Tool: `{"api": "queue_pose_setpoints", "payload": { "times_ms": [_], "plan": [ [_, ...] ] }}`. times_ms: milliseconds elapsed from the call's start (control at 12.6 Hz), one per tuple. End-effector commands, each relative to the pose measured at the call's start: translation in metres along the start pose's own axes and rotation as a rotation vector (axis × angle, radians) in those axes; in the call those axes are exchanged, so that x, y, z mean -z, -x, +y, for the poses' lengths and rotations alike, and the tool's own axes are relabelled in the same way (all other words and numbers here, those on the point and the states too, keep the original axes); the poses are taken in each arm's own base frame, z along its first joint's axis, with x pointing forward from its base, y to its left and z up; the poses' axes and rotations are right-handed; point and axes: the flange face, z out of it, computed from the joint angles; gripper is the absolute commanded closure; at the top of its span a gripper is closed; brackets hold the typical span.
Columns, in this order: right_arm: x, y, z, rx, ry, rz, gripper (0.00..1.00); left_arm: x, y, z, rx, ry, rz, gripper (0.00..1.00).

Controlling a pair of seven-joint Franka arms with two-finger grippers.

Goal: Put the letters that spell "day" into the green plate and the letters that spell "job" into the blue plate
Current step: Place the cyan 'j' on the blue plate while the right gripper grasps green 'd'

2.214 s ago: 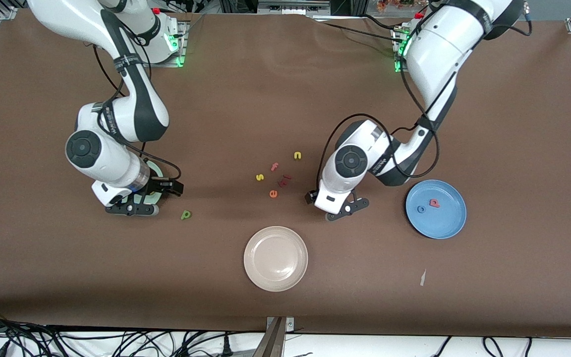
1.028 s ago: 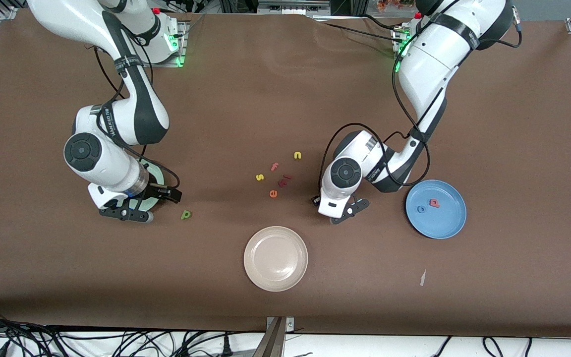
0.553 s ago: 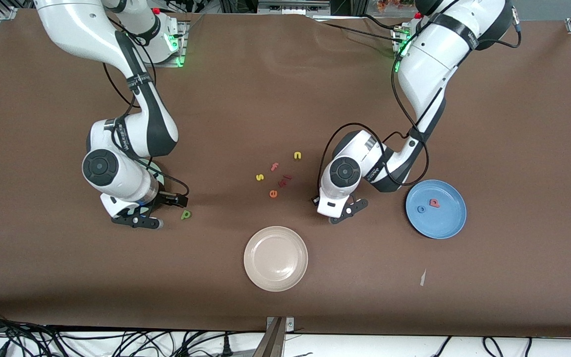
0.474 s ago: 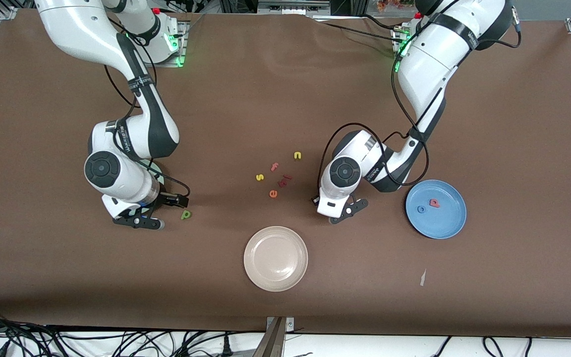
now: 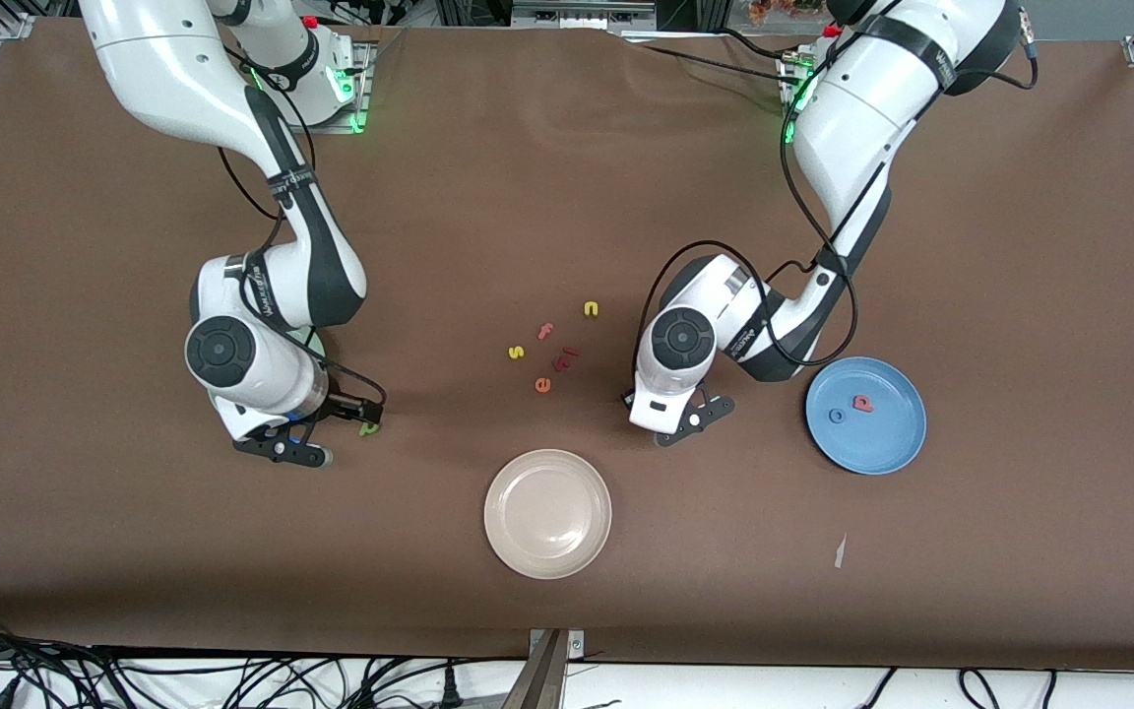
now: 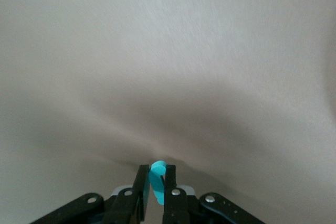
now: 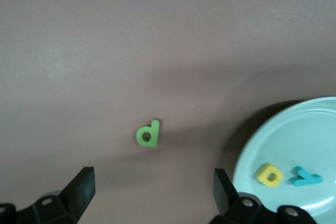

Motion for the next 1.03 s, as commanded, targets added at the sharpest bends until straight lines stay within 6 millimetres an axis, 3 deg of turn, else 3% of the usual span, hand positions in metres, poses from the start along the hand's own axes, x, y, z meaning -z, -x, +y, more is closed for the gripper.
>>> {"api": "queue_pose_setpoints", "payload": {
  "times_ms": [0, 158, 316, 712, 949],
  "plan": [
    [-0.008, -0.006, -0.016, -0.058, 0.003, 0.005, 0.00, 0.050, -0.025, -0.030, -0.121, -0.069, 0.056, 1.00],
    [-0.024, -0.005, -0.016, -0.062, 0.016, -0.007, 0.00, 0.062, -0.054, -0.058, -0.246, -0.087, 0.044, 1.00],
    [-0.030, -0.008, -0.017, -0.060, 0.016, -0.009, 0.00, 0.049, -0.079, -0.093, -0.469, -0.135, -0.037, 1.00],
    [-0.050, -0.008, -0.013, -0.099, 0.007, -0.045, 0.01, 0.029, -0.163, -0.195, -0.734, -0.130, -0.121, 0.98],
    [-0.067, -0.004, -0.016, -0.091, 0.026, -0.059, 0.01, -0.002, -0.193, -0.227, -0.786, -0.076, -0.096, 0.94]
  ]
}}
